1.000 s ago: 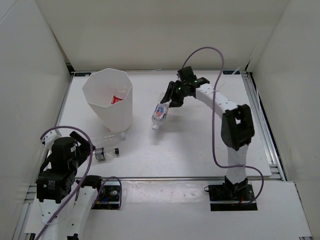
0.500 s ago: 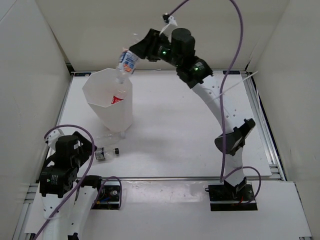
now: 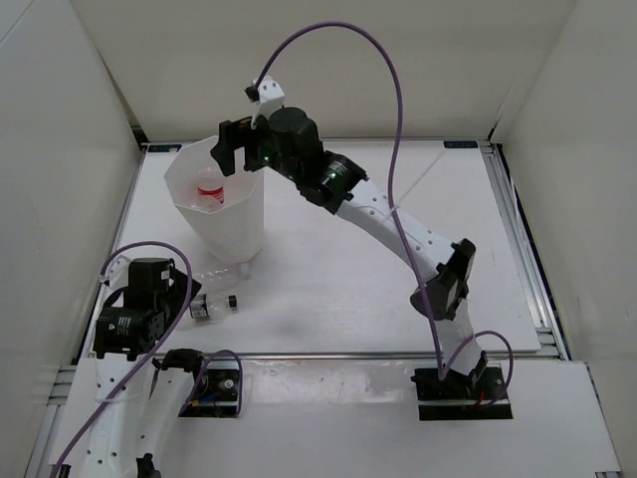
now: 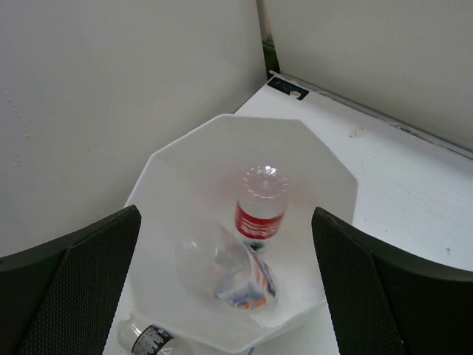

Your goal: Put the plastic bottles in the bin

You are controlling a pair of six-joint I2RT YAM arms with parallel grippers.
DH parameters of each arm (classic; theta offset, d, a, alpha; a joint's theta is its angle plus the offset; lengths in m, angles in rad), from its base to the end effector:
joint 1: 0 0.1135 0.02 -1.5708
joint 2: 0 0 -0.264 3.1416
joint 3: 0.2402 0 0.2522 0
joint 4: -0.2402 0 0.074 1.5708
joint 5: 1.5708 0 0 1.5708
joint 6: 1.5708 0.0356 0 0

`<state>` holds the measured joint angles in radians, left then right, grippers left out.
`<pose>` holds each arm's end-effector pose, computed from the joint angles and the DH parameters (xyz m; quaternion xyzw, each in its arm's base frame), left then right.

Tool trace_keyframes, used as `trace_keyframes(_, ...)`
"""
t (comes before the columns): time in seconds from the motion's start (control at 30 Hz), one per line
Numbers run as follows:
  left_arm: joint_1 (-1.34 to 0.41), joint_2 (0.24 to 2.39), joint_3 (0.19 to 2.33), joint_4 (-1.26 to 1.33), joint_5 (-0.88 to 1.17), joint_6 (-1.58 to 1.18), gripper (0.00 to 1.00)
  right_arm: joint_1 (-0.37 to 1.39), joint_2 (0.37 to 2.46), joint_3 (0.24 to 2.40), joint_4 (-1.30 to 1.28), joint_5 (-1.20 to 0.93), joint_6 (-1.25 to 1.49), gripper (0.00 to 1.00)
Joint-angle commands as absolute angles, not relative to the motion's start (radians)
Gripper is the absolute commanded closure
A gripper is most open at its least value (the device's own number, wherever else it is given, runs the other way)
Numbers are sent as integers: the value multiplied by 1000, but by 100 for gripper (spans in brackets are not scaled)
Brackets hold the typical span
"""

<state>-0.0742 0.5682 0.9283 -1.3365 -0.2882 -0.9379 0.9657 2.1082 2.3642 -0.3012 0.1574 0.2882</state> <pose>0.0667 0.0052 0.3084 -0.4342 0.8418 -0.0204 0.3200 0.2810 0.3965 0.4554 -0.1882 0.6978 0.3581 0.5912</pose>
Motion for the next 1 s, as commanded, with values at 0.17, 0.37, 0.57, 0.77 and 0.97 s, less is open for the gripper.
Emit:
trace_keyframes(0.17, -77, 541, 718, -1198, -313, -1259, 0, 1003, 1803, 2299, -333, 299, 172, 0)
trace_keyframes(0.37, -77, 610, 580, -1062, -343, -1373, 0, 1025, 1717, 2240, -420, 328, 129, 0)
trace_keyframes(0.57, -66, 687, 494, -859, -377, -1348, 0, 1025, 1628, 2183, -471, 348, 83, 0)
trace_keyframes(0.77, 18, 761, 394, -827, -290, -1327, 1, 1025, 1582, 2151, -515, 391, 51, 0)
trace_keyframes(0.97, 72, 684, 434, -908, -221, -1252, 44, 1025, 1533, 2093, -557, 416, 41, 0)
